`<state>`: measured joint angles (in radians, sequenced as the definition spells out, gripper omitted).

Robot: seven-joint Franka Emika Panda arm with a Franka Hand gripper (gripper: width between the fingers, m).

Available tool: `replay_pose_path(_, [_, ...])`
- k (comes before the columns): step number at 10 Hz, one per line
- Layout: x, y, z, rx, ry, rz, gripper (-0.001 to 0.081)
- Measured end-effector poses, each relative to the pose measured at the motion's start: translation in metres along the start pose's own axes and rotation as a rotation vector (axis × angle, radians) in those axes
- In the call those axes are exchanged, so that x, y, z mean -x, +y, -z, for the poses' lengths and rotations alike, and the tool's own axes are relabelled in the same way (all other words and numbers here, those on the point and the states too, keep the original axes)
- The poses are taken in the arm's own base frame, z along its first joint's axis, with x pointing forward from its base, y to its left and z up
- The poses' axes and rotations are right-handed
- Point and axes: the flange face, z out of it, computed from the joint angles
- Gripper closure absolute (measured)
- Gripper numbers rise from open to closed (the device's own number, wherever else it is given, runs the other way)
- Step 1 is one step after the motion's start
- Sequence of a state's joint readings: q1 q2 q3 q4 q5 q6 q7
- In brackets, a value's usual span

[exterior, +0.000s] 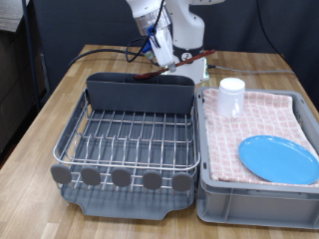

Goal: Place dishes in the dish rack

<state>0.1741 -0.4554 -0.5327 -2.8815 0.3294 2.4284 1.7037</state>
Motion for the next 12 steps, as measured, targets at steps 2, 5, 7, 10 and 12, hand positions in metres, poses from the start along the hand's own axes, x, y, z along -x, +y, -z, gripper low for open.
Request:
replay_pose_path(2, [-0.015, -0.006, -0.006, 0.002, -0.021, -0.016, 0.0733])
replay_pose_path(5, [-0.025, -0.012, -0.013, -0.033, 0.03, -0.066, 0.0733])
replay_pose_path(7, [-0.019, -0.014, -0.008, -0.093, 0.116, -0.055, 0.0606])
replay_pose_path(10, [0.007, -0.009, 0.0, -0.182, 0.293, -0.052, 0.0305])
replay_pose_path(12, [0.031, -0.002, 0.005, -0.262, 0.439, -0.038, 0.0125])
